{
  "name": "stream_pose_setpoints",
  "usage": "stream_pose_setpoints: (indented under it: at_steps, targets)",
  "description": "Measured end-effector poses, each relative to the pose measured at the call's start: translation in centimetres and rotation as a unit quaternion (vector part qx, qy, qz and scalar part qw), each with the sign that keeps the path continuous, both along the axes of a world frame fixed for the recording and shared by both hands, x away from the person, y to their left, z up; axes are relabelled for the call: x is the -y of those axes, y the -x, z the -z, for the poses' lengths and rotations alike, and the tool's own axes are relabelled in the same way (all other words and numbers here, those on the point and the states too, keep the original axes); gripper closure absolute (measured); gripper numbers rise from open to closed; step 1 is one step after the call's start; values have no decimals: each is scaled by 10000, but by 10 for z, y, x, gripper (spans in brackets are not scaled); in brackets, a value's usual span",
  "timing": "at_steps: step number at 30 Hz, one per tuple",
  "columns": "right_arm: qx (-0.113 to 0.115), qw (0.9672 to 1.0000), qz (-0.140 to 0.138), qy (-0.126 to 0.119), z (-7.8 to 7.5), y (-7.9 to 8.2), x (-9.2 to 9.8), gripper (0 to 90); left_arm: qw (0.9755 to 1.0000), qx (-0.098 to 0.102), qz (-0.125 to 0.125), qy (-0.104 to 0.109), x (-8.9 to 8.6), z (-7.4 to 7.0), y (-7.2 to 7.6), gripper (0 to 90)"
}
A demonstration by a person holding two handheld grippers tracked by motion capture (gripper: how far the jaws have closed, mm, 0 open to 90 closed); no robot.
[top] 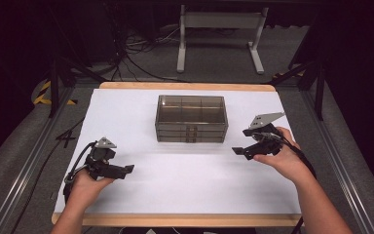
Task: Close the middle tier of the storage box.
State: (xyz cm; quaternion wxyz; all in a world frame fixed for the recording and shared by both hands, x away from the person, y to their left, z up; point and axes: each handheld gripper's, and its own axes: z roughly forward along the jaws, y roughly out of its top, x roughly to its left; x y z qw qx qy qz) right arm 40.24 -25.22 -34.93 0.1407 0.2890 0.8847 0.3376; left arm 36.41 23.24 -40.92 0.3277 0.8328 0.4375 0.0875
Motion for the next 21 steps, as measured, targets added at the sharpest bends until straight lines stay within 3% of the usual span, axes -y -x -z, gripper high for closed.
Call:
stream_pose_setpoints:
  at_steps: [21]
  targets:
    - [-287, 9972, 688, -49, 31, 2, 39, 221, 10000, -38, -26, -9, -1, 2, -1, 103]
